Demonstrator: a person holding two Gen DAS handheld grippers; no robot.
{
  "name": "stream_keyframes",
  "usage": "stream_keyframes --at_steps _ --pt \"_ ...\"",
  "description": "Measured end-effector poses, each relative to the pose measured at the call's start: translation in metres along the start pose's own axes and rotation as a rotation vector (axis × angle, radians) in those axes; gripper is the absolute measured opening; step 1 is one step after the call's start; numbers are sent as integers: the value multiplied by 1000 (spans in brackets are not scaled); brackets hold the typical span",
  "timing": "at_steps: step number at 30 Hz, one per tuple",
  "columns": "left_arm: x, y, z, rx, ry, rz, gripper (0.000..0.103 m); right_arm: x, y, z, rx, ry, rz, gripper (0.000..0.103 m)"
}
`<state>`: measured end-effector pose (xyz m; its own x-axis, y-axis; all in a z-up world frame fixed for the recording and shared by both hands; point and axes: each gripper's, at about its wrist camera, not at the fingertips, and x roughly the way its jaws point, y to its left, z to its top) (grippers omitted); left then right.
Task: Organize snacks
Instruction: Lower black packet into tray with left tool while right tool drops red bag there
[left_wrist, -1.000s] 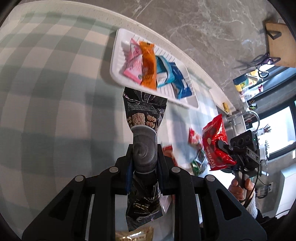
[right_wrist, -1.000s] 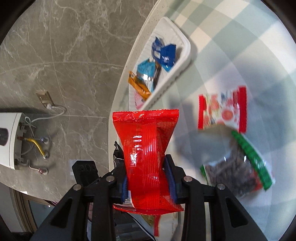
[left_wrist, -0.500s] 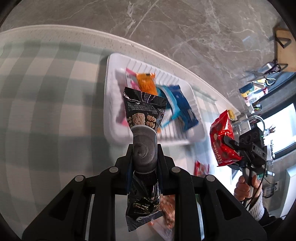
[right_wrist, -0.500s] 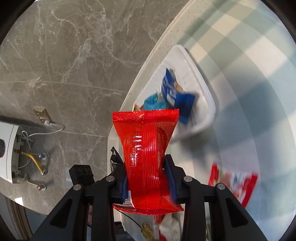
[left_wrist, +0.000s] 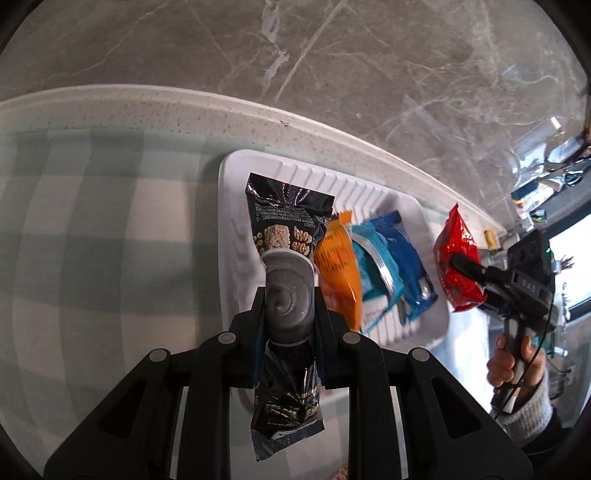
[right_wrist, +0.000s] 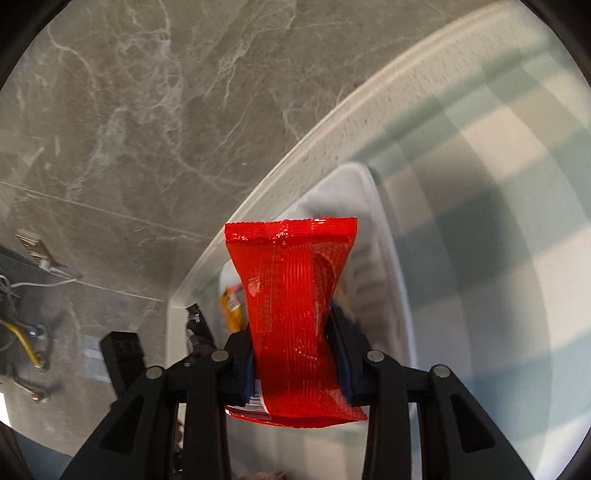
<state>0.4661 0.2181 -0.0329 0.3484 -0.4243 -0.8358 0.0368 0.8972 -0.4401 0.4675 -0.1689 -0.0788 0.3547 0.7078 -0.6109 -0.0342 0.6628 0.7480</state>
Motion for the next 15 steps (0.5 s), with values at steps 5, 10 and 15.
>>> stream_keyframes --at_steps 5,10,15 --pt "13 -4 10 41 -15 62 21 12 9 16 -98 -11 -103 42" --pt "12 -11 12 73 -54 89 28 9 27 18 -201 -51 -166 58" --pt "-3 -19 9 92 -97 103 43 -3 42 8 -269 -89 -177 59"
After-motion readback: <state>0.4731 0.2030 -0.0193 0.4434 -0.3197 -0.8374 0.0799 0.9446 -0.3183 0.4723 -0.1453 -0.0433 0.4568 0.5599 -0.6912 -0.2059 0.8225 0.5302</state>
